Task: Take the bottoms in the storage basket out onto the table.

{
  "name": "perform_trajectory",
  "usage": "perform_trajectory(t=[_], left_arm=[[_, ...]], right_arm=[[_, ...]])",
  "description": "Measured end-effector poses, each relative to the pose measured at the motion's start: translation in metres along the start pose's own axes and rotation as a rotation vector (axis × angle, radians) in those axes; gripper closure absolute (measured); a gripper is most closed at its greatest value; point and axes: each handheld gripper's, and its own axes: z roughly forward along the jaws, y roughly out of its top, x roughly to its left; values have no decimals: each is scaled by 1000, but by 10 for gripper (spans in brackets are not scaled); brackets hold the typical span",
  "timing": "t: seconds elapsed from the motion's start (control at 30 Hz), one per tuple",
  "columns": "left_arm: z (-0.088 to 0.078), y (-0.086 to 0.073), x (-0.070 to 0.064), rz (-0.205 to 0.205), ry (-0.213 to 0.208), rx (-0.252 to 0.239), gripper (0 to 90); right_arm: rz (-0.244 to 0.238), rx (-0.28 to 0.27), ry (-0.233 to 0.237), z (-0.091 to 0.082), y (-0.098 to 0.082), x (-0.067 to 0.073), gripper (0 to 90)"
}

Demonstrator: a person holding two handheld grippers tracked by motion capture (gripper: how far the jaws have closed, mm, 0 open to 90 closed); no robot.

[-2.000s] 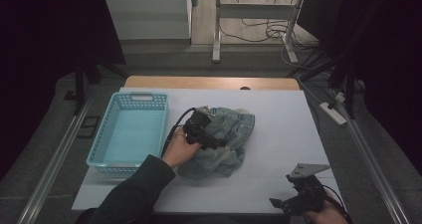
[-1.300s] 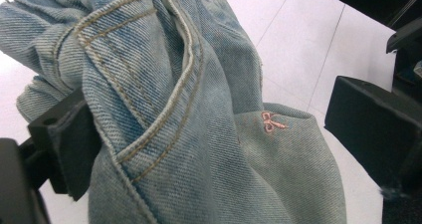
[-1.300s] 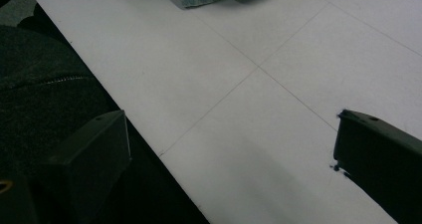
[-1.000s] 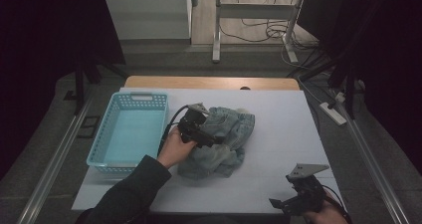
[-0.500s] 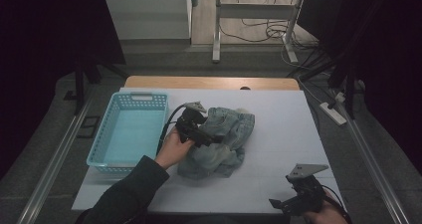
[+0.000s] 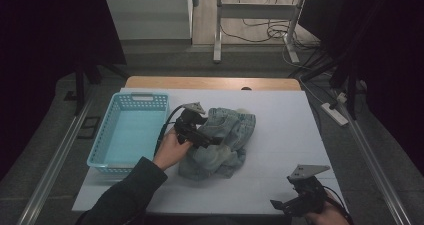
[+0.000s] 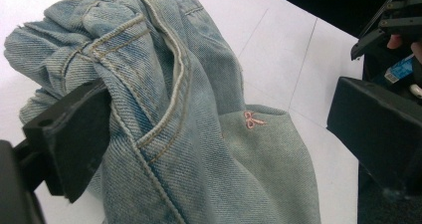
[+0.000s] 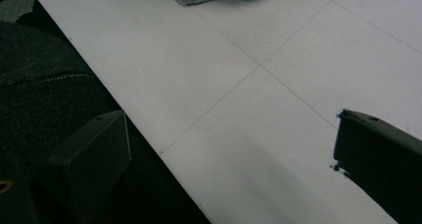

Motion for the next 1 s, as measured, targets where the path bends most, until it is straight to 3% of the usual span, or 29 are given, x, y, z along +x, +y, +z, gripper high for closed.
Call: perform_trajectory(t=[0.47, 1.0], left_arm=[[-6, -4, -8, -25, 17, -19, 28], [-14, -12, -11, -15, 15, -46, 38]], right_arm=[[0, 1, -1, 0, 0, 0, 13], [-3, 5, 0, 0, 0, 1, 13]])
